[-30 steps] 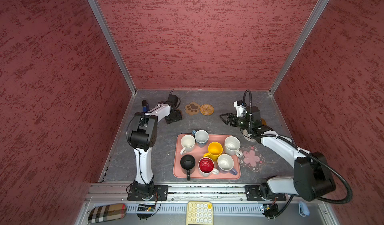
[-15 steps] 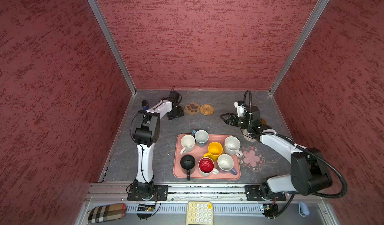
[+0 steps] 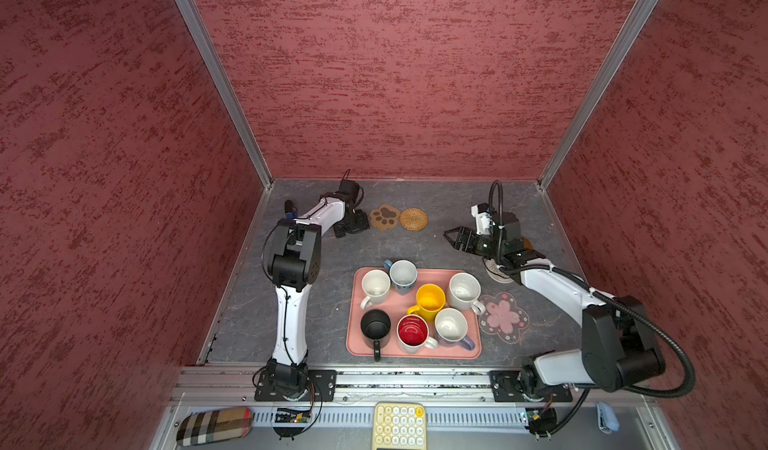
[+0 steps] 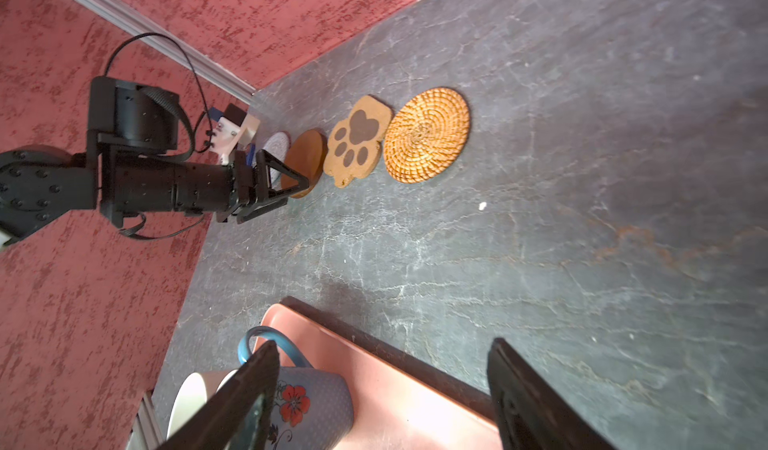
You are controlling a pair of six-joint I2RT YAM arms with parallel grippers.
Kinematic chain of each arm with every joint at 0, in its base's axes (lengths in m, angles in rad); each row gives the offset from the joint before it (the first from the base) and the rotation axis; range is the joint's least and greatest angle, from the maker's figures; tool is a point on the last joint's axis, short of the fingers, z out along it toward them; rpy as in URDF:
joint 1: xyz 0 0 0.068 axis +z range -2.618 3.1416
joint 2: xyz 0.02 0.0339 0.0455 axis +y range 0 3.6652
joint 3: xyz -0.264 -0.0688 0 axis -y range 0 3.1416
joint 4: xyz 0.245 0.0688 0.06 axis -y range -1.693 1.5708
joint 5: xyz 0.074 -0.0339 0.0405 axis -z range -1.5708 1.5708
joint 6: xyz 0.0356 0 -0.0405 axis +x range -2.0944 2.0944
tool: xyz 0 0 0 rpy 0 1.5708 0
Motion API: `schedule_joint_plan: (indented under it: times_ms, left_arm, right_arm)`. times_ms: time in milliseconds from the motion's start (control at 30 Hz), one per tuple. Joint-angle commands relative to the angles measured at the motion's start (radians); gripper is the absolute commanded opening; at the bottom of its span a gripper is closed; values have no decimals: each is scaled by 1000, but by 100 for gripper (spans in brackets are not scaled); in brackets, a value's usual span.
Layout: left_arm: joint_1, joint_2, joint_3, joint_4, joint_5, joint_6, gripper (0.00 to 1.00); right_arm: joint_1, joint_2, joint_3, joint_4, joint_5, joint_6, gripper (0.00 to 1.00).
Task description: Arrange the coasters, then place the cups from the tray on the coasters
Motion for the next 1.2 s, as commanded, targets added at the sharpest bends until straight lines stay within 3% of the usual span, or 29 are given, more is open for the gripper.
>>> schedule_joint_plan:
  times_ms: [0, 300, 567, 933, 1167]
  left_arm:
    - [-17, -74, -4, -6, -10, 22, 88]
    - [-41, -298, -82, 29, -24, 6, 100]
    - [-149, -504, -213, 53, -78, 3, 100]
    - [-315, -749, -465, 51, -183, -63, 100]
    - [-343, -855, -571, 22, -201, -87, 100]
  right_arm:
    - [-8, -42, 34, -28, 44, 0, 80]
    - [-48, -129, -23, -133, 192, 45, 79]
    - [-124, -175, -189, -69, 287, 135, 81]
    - [-231, -88, -273, 37, 357, 206, 82]
    - [-250, -31, -264, 89, 362, 230, 82]
